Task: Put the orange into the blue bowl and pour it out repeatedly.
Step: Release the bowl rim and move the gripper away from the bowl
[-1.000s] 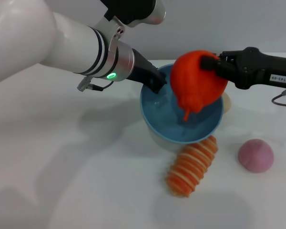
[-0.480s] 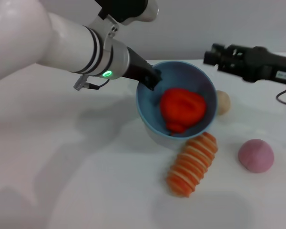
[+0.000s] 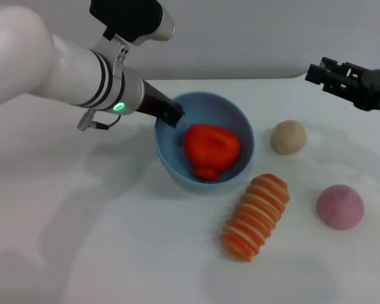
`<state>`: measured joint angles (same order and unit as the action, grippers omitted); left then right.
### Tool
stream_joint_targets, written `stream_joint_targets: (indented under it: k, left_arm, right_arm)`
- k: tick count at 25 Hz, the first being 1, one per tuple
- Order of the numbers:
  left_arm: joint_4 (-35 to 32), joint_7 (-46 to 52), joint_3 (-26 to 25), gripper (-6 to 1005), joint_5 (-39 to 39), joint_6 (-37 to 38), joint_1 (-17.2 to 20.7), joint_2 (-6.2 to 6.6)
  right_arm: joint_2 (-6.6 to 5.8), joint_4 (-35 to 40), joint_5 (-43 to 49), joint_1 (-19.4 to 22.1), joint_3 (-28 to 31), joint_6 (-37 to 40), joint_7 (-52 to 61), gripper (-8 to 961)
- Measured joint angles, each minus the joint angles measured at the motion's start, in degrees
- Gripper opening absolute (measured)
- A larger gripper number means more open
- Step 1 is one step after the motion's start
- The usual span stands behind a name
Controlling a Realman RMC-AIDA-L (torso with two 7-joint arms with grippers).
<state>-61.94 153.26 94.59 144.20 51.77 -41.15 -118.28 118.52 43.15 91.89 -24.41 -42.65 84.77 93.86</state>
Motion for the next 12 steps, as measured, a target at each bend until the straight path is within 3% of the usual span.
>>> stream_joint_targets:
  k: [12]
  left_arm:
    - [5.02, 0.12, 0.87, 0, -0.27, -0.74, 0.29, -0.27]
  right_arm:
    - [-0.04, -1.59, -0.01, -0.13, 0.03, -2.61, -0.24, 545]
